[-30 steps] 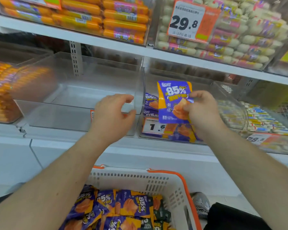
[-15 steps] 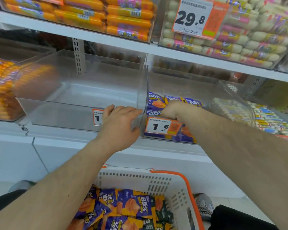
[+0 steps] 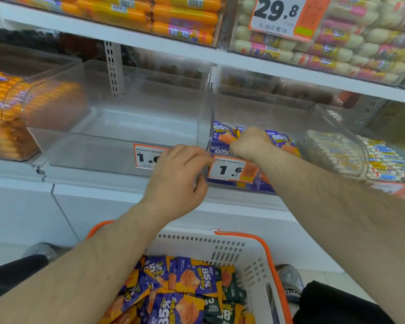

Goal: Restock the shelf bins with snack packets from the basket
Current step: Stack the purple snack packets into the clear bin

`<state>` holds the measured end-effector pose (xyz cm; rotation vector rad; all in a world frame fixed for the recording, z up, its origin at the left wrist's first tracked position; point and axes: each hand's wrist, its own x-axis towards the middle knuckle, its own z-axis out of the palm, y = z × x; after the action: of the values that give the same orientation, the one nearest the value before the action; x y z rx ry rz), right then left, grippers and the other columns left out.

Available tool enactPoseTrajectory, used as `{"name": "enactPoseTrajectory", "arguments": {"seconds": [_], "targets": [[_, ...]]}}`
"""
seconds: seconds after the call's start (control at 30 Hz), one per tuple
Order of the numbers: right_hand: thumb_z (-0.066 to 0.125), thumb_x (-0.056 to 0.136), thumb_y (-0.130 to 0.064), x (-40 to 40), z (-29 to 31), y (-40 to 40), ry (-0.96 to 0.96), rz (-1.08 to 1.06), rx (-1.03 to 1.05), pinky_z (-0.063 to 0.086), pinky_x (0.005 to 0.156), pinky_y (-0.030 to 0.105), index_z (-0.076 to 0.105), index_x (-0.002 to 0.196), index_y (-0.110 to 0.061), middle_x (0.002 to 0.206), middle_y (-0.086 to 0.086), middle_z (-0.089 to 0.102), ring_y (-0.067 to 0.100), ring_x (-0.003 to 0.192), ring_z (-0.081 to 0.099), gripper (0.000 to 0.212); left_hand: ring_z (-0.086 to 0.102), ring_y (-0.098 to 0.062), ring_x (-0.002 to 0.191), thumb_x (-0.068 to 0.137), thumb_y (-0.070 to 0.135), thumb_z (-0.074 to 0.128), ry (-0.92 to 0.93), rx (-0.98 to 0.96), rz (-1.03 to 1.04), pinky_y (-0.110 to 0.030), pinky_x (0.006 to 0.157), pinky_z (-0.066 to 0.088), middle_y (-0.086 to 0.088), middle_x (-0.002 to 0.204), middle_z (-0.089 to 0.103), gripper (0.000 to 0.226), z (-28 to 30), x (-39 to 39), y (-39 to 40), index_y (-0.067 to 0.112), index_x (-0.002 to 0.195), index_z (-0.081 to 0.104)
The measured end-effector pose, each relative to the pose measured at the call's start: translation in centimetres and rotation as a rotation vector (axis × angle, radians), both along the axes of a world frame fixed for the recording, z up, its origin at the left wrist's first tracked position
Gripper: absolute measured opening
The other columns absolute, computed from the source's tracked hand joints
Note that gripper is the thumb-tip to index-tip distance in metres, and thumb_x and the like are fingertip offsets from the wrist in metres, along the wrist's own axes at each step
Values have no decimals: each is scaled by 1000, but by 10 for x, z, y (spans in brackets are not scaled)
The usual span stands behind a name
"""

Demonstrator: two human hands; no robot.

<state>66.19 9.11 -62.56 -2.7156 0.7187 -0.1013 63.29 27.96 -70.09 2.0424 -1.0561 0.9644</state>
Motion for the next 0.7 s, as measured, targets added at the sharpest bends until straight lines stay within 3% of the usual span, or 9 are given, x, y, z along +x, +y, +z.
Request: {"name": "enactPoseTrajectory", "arguments": {"seconds": [0.1,0.17,0.23,0.33,0.4,0.47,0.53,0.63,0.7], "targets": [[60,77,-11,-31,-30,5,-843,224,-302,43,79,37,65,99,-5,105,17,59,34,97,55,24,60,-21,82,80,17,53,214,227,-161,-34,77,51,0,96,67,30,-12,-21,-1,13,105,70],[61,71,-8,-65,-67,20,-1060,454,-311,38,79,37,66,97,-2,100,18,58,31,94,52,27,59,-16,95,89,24,54,617,708,-148,-35,88,50,4,112,64,34,-25,-25,2,21,121,62],[57,74,-11,-96,-124,30,-910,516,-187,42,77,36,66,90,-4,91,13,60,28,87,53,20,59,-18,98,93,30,51,891,1128,-108,-38,92,49,3,113,63,29,-39,-25,8,21,119,62],[53,83,-13,-131,-208,41,-204,347,114,49,66,38,56,76,-14,73,2,55,23,72,53,8,54,-19,72,96,27,46,911,1266,-106,-42,78,51,-2,83,62,26,-52,-26,10,11,90,65],[55,88,-17,-146,-259,45,252,118,336,42,56,32,49,77,-18,71,1,52,21,66,51,13,59,-22,97,97,30,48,946,1216,-91,-40,89,49,-2,114,64,27,-55,-27,7,17,113,65],[56,90,-17,-159,-298,51,510,-69,520,30,54,30,40,68,-18,64,1,41,17,54,37,28,52,-22,120,96,33,50,965,1200,-84,-39,101,44,0,138,52,40,-56,-27,4,23,135,53],[59,90,-17,-170,-322,57,598,-211,654,28,59,33,37,68,-18,61,1,33,16,52,28,31,52,-22,120,96,33,50,957,1210,-92,-41,101,44,-1,138,52,41,-59,-26,3,24,136,51],[68,89,-25,-179,-328,65,569,-258,746,36,54,32,52,98,-17,72,3,48,17,58,42,20,53,-22,118,95,31,50,972,1244,-81,-42,100,45,-1,135,53,40,-62,-25,3,23,134,53],[72,87,-25,-178,-324,65,502,-223,806,40,54,30,52,97,-19,76,3,54,18,62,46,23,56,-22,114,94,31,50,968,1251,-79,-43,98,47,-2,130,57,36,-61,-25,2,20,128,56]]}}
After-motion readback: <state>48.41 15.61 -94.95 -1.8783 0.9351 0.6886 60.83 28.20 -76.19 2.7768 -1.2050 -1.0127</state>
